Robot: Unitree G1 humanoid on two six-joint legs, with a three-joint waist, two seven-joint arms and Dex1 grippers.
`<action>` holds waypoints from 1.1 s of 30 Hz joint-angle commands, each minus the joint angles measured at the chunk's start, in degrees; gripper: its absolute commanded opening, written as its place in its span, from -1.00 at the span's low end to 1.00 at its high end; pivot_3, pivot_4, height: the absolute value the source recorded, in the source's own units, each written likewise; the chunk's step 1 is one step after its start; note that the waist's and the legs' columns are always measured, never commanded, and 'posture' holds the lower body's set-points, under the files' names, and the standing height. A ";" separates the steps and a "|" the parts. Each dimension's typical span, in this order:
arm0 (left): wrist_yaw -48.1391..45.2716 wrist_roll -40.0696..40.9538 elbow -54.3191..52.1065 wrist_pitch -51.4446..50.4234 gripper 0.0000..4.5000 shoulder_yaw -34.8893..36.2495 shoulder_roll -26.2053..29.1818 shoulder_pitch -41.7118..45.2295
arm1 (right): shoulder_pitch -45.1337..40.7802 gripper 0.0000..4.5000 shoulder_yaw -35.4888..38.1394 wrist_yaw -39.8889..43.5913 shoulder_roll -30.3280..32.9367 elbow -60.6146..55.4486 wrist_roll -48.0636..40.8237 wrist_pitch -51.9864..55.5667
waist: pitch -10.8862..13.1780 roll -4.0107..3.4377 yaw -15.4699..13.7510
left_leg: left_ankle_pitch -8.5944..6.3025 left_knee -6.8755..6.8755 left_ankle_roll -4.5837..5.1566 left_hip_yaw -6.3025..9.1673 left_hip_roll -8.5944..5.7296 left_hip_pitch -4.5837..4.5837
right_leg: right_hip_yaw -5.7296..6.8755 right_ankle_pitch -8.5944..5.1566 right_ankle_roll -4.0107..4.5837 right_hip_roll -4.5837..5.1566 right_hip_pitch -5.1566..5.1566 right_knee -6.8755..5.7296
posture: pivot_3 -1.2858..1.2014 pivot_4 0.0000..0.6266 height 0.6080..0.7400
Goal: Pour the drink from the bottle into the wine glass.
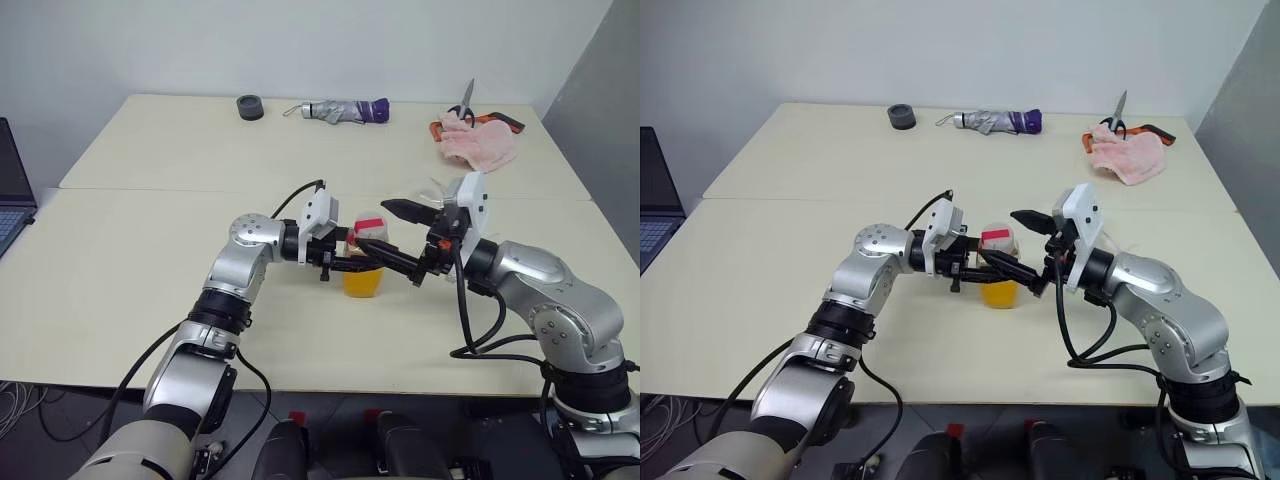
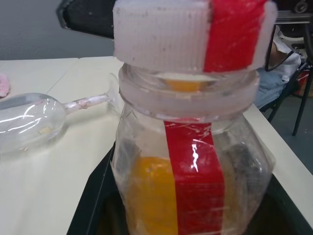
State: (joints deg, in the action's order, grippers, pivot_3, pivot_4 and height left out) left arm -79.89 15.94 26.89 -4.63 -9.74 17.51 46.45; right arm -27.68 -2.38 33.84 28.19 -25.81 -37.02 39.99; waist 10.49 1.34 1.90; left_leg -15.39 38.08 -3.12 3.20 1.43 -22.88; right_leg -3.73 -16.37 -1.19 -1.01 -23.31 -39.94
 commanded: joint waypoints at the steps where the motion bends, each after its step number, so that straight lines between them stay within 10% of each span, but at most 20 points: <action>1: -0.35 1.52 -3.08 0.28 -0.20 0.73 -0.22 0.49 | -1.25 1.00 -0.21 0.62 -0.51 -0.29 1.63 -2.56 | 0.00 0.00 -0.01 | 0.00 0.00 0.00 0.01 0.00 0.00 | 0.01 0.00 0.00 0.00 0.00 0.00 | 0.03 -0.52 1.00; 28: -0.07 1.04 -2.86 0.65 -0.20 0.50 -0.25 0.58 | -1.00 1.00 -0.63 0.67 -2.76 0.33 5.92 -3.87 | 0.00 0.00 0.00 | 0.00 0.00 0.00 0.00 0.00 0.00 | 0.00 0.00 0.00 0.00 0.00 0.00 | 0.03 -0.52 1.00; 33: -0.05 0.97 -2.79 0.70 -0.20 0.44 -0.17 0.58 | -0.72 0.43 -0.41 1.45 -2.96 -0.43 4.66 -3.06 | 0.00 0.00 0.00 | 0.00 0.00 0.00 0.01 0.01 0.00 | 0.00 0.00 0.00 0.00 0.00 0.00 | 0.03 -0.52 1.00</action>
State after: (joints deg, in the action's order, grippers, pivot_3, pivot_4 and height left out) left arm -79.39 15.79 26.88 -4.63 -9.74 17.51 46.45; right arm -28.09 -3.74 35.15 25.15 -24.57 -31.40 36.96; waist 10.49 1.34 1.90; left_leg -15.39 38.07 -3.12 3.21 1.44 -22.88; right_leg -3.73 -16.37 -1.19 -1.00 -23.31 -39.94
